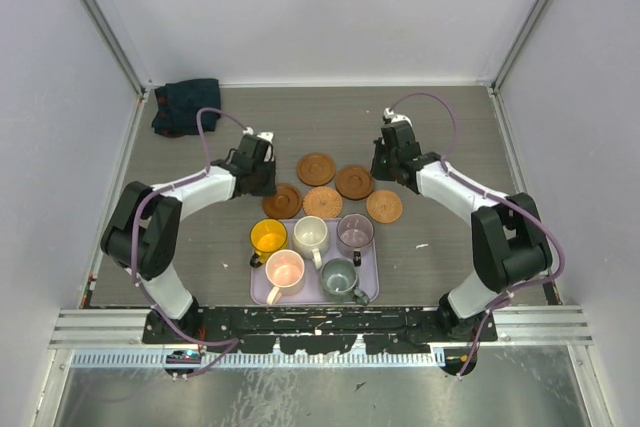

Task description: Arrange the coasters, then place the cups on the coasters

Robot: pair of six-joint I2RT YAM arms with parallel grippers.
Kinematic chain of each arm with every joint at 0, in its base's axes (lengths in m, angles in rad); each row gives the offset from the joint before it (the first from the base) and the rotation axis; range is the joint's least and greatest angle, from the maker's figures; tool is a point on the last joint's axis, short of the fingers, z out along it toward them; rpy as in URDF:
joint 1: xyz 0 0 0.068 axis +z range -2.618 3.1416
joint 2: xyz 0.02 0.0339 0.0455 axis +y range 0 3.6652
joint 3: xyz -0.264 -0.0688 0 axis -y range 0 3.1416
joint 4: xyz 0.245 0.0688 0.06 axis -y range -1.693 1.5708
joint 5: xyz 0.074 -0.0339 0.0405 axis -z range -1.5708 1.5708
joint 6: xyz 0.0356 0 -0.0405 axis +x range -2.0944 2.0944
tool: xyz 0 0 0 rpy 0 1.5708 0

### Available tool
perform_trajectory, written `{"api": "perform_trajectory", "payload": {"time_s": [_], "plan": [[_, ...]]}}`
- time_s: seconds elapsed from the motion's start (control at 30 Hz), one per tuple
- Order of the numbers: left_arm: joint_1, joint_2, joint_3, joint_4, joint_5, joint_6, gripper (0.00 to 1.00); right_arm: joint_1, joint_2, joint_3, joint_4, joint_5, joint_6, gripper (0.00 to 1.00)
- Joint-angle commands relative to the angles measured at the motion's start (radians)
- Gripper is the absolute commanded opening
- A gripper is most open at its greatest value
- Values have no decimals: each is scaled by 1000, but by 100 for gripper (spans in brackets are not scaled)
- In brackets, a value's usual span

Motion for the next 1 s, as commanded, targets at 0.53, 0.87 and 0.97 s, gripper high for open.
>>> {"api": "perform_trajectory", "payload": {"time_s": [0.53, 0.87, 0.97], "plan": [[-9, 62, 48, 35, 18, -6, 0, 82, 136, 108, 34, -38, -24, 1], [-11, 75, 58, 40, 39, -13, 0, 113, 155, 131, 8, -6, -30, 1], [-19, 33, 37, 56, 52, 8, 0, 124, 119, 96, 13, 32, -32, 1]]}}
